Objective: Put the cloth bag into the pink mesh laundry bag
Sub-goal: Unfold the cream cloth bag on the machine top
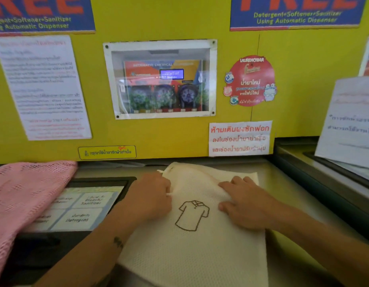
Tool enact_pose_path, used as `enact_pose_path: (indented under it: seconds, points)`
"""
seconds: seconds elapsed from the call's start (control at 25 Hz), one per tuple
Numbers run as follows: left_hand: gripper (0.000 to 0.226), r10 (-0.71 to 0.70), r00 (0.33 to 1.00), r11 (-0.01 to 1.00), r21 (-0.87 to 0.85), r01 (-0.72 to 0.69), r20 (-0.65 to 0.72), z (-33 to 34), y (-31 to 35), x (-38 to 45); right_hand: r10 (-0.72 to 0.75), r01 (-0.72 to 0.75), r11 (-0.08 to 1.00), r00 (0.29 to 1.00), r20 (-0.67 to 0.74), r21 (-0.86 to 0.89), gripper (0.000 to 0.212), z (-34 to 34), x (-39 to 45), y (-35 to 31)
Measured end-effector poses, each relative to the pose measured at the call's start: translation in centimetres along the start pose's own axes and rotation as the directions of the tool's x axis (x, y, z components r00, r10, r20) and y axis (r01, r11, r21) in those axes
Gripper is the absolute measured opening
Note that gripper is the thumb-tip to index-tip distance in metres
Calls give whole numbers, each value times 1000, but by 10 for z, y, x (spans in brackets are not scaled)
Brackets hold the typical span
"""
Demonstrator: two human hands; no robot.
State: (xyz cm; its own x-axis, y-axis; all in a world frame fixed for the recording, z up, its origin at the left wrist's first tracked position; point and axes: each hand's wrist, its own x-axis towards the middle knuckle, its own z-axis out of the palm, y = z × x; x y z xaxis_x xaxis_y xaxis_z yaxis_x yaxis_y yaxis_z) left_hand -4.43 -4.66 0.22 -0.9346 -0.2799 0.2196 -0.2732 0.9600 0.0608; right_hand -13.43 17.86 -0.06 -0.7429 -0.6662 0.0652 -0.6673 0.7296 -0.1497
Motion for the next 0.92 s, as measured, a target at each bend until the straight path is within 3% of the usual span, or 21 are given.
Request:
enact_pose_path:
  seconds: [0.16,0.36,0.52,0.76,0.84,0.92]
  points:
    - [6,-41,997,990,-132,50,73,-28,-19,-17,-137,141,989,988,-73,44,48,6,6,-17]
    - [13,-65,976,992,-118,41,-207,-75,-59,-51,-187,234,954,954,-235,189,29,7,29,-75]
    - [23,-104,878,991,29,133,-468,-114,-116,-83,-318,432,870,860,-399,238,20,-6,62,-155]
    - [25,-192,775,930,140,340,-603,-150,-246,-136,-402,569,804,733,-548,172,25,-10,115,-308]
    - [31,-349,786,872,130,471,-509,-145,-298,-157,-481,563,821,773,-414,95,27,2,131,-361]
    - [53,-571,797,781,169,601,-195,-128,-343,-178,-524,524,851,848,-79,-19,44,17,138,-403]
